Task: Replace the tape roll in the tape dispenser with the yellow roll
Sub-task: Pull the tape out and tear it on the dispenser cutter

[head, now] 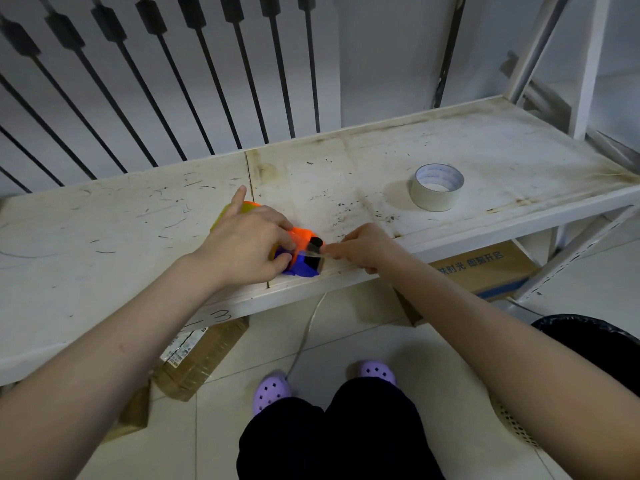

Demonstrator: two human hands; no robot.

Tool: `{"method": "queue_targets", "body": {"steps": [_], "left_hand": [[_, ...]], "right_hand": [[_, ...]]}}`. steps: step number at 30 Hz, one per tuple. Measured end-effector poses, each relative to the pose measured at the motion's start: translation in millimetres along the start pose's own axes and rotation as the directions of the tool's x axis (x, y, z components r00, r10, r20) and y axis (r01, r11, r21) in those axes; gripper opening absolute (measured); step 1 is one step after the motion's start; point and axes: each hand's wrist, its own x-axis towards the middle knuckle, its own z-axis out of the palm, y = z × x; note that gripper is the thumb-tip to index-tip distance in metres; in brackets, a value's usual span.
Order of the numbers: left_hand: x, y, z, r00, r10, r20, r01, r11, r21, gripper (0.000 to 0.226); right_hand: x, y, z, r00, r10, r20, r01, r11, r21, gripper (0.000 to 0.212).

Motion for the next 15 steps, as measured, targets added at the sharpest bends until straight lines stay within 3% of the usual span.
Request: {"method": "queue_targets", "body": {"steps": [4,15], "left_hand": [[0.7,1.8,-1.2,1.0,-0.008,0.03,0.008,1.0,-0.001,0.027],[9.1,6.2,1.4,1.0,-0.014,0.015,0.013,0.999,0.052,0.029]], "right_hand": [[4.4,-4.7,-2.3,1.0,0.012,0.009,-0.012,0.999,-0.043,0.04],[27.1,0.8,-1.5,0.983,-0.13,-0.128,0.112,0.984,-0.141,0.031]]}}
